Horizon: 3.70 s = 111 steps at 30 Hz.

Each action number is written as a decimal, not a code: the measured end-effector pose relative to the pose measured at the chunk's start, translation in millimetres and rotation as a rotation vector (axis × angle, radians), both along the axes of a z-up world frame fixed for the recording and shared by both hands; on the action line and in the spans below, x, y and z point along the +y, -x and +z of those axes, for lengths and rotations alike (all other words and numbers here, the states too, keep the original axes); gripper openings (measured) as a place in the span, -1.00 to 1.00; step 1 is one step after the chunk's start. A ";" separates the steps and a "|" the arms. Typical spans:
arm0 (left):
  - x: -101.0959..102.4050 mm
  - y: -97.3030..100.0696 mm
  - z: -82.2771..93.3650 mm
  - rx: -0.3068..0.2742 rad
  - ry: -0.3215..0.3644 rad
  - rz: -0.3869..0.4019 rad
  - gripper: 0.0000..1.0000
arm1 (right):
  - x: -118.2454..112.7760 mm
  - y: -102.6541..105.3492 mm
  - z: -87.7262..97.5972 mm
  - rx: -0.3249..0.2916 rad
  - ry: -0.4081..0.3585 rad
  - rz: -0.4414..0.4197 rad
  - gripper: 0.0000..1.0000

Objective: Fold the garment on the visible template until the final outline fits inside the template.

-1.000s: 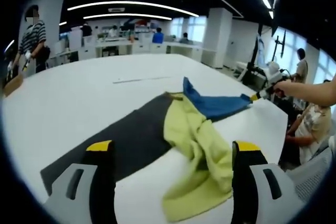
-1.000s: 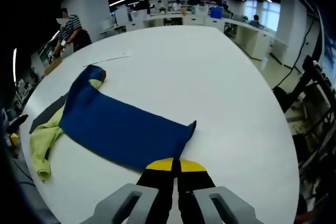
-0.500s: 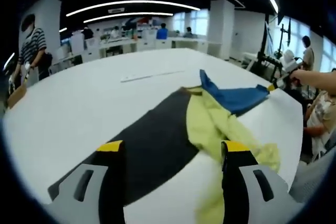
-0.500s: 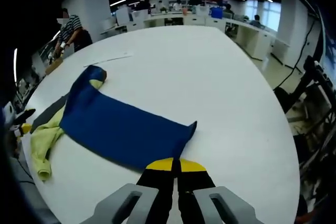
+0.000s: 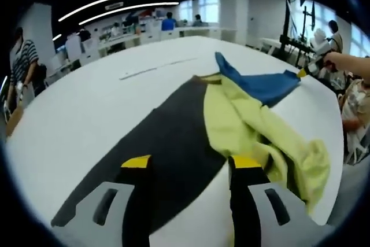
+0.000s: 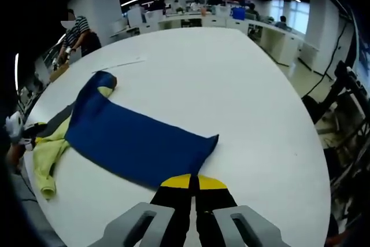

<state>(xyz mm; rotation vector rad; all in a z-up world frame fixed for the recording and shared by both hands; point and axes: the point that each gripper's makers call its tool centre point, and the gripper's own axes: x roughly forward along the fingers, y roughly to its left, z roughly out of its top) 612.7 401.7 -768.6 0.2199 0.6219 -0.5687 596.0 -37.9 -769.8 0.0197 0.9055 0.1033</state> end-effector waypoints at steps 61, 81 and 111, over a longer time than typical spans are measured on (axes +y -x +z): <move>69.7 -15.4 -9.3 0.057 -0.022 0.338 -0.99 | -55.6 34.9 -8.5 0.025 0.081 -0.122 -1.00; 84.6 -17.7 -8.9 0.052 -0.059 0.335 -0.99 | -86.2 61.0 -11.8 0.047 0.115 -0.199 -1.00; 74.1 14.7 28.2 -0.057 -0.025 0.169 -0.12 | 21.6 40.8 24.4 -0.063 -0.145 0.034 0.01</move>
